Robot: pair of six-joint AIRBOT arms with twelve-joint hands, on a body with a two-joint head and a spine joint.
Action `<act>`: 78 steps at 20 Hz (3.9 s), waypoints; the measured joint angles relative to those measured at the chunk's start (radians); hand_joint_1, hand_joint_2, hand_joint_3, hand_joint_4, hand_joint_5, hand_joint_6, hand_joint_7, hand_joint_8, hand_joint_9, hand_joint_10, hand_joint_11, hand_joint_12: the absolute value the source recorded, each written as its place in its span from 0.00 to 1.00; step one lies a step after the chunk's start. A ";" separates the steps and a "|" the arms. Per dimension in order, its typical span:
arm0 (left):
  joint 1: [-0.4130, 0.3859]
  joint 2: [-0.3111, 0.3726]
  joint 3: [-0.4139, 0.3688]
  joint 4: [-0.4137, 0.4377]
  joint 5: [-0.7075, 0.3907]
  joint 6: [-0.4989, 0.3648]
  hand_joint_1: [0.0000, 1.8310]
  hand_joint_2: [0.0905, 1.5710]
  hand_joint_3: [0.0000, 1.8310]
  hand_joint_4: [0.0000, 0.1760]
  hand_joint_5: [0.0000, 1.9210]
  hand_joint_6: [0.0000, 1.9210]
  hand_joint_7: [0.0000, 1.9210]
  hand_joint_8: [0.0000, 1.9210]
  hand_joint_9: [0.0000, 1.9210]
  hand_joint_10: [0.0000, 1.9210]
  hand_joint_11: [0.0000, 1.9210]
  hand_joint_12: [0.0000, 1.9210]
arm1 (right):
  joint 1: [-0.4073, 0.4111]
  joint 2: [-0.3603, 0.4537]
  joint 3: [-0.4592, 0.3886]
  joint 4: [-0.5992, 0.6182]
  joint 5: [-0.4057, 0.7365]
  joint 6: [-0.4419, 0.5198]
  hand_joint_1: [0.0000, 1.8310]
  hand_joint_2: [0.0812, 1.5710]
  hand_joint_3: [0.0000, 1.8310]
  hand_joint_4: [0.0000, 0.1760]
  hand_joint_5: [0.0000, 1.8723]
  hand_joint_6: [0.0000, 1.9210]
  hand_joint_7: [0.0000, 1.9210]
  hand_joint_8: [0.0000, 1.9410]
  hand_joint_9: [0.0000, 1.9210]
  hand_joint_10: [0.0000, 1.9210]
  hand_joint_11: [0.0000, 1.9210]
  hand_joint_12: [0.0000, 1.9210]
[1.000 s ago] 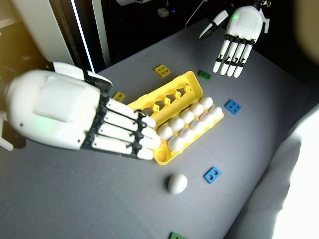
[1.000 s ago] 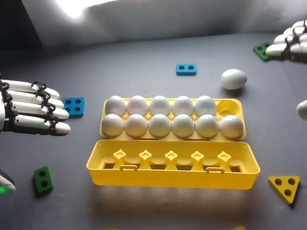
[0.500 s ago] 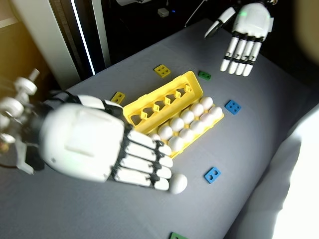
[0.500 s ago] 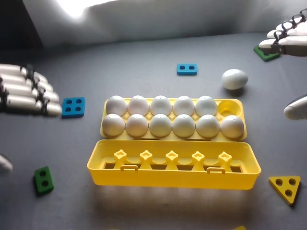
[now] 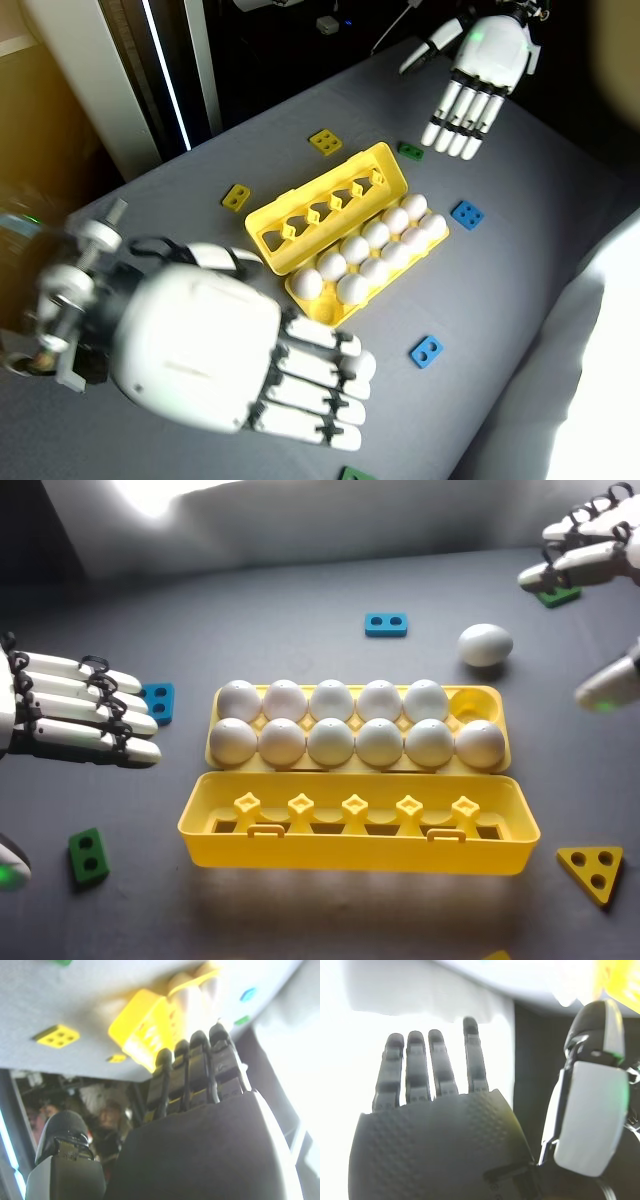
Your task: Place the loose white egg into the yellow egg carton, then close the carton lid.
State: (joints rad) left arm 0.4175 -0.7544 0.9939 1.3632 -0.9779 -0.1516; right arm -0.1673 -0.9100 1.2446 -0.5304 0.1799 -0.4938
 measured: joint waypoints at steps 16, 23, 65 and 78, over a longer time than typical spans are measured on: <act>0.052 -0.023 0.043 0.054 0.004 -0.002 0.00 0.68 0.00 0.00 0.04 0.00 0.02 0.00 0.01 0.00 0.00 0.00 | 0.014 -0.204 0.244 -0.072 -0.005 0.000 0.38 0.46 0.00 0.93 0.29 0.01 0.00 0.00 0.00 0.00 0.00 0.00; 0.101 -0.035 0.080 0.054 -0.068 -0.006 0.00 0.68 0.00 0.00 0.05 0.00 0.03 0.00 0.02 0.00 0.02 0.01 | 0.011 -0.277 0.324 -0.130 0.003 0.000 0.35 0.49 0.01 0.95 0.32 0.01 0.00 0.00 0.00 0.00 0.00 0.00; 0.109 -0.103 0.079 0.140 -0.063 0.021 0.00 0.66 0.00 0.00 0.07 0.00 0.05 0.00 0.04 0.00 0.00 0.10 | -0.032 -0.466 0.502 -0.181 0.062 0.007 0.33 0.50 0.00 0.74 0.33 0.00 0.02 0.00 0.00 0.00 0.00 0.00; 0.106 -0.103 0.079 0.141 -0.063 0.020 0.00 0.67 0.00 0.00 0.06 0.00 0.04 0.00 0.03 0.00 0.00 0.07 | -0.044 -0.481 0.526 -0.185 0.071 0.007 0.33 0.51 0.00 0.80 0.34 0.01 0.07 0.01 0.00 0.00 0.00 0.00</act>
State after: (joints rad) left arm 0.5232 -0.8577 1.0729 1.5040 -1.0405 -0.1318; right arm -0.2115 -1.3914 1.7710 -0.7151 0.2504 -0.4866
